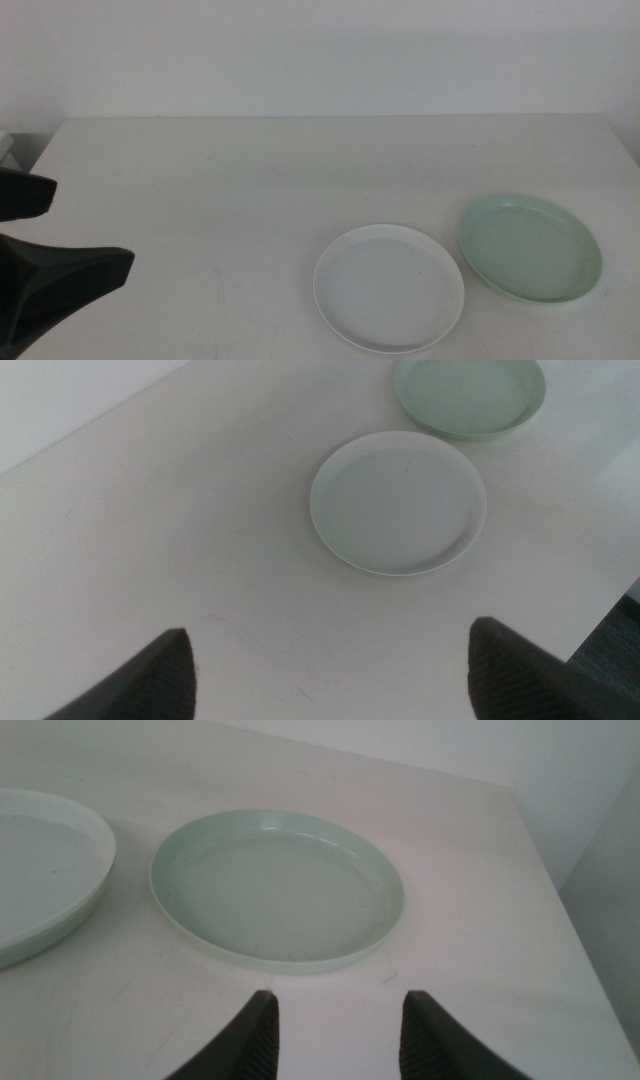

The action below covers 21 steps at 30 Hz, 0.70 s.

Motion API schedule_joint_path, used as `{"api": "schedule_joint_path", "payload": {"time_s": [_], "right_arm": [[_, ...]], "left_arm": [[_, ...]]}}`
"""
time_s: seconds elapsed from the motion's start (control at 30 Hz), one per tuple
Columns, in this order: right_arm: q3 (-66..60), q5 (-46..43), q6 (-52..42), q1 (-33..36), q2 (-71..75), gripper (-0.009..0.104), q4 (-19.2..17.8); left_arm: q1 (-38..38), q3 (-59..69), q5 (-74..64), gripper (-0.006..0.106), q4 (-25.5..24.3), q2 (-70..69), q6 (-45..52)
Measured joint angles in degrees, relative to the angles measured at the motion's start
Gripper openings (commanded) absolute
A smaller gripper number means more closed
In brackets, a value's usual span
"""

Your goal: Stack the three bowls on top of each other.

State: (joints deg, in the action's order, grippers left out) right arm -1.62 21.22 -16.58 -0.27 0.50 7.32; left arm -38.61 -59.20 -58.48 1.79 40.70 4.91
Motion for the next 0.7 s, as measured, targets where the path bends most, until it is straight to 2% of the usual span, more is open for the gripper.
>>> {"api": "schedule_joint_path", "payload": {"time_s": [0.1,0.23,0.57,0.7], "right_arm": [[1.0,2.8,0.0,0.0,0.0,0.033,0.2],[8.3,6.2,-0.1,0.0,-4.5,0.033,0.9],[33.8,19.7,-0.2,0.0,-28.8,0.033,0.9],[41.8,25.5,4.1,0.0,-38.0,0.033,0.9]], "left_arm": [[0.0,0.0,0.0,0.105,0.0,0.0,0.1],[0.0,0.0,0.0,0.105,0.0,0.0,0.1],[0.0,0.0,0.0,0.105,0.0,0.0,0.1],[0.0,0.0,0.0,0.105,0.0,0.0,0.1]]}}
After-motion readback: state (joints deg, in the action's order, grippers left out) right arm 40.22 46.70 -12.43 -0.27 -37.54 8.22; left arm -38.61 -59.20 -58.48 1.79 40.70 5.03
